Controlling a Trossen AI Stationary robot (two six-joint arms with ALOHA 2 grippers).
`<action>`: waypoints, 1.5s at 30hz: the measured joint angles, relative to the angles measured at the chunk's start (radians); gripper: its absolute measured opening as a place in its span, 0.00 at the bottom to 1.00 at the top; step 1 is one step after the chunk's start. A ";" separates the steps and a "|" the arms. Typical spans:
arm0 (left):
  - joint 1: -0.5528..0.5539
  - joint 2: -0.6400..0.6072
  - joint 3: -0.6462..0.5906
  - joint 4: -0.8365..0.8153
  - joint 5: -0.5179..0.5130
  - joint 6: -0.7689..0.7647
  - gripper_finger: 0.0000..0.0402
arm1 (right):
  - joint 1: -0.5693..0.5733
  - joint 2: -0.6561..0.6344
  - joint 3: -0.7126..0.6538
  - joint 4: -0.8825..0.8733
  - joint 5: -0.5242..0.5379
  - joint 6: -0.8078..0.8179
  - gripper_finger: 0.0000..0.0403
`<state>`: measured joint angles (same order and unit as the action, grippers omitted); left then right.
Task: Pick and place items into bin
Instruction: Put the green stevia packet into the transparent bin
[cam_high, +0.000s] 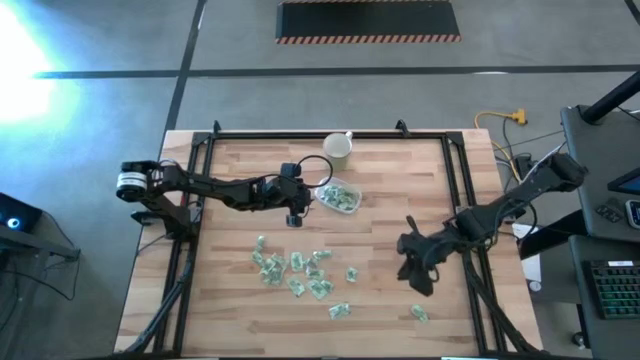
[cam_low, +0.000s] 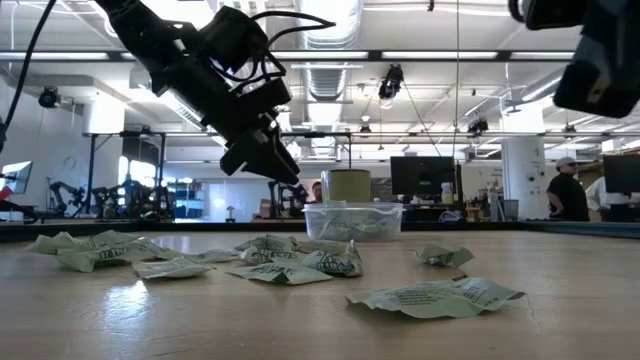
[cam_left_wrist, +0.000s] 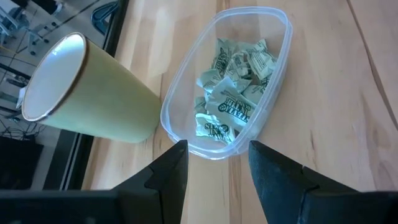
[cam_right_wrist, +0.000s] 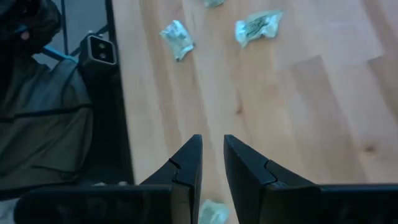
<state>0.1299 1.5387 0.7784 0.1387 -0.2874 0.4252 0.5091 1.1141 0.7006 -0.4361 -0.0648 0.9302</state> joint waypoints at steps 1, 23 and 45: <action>0.000 0.000 0.000 0.000 0.000 0.000 0.38 | 0.020 0.000 0.000 0.002 0.014 0.029 0.15; 0.002 0.002 0.000 0.049 0.000 0.021 0.38 | 0.282 0.257 0.052 0.134 0.139 0.460 0.15; -0.016 -0.002 -0.049 0.006 0.003 -0.210 0.38 | 0.356 0.568 0.609 -0.489 0.160 0.446 0.15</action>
<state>0.1140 1.5364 0.7298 0.1443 -0.2844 0.2149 0.8651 1.6820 1.3092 -0.9256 0.0952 1.3763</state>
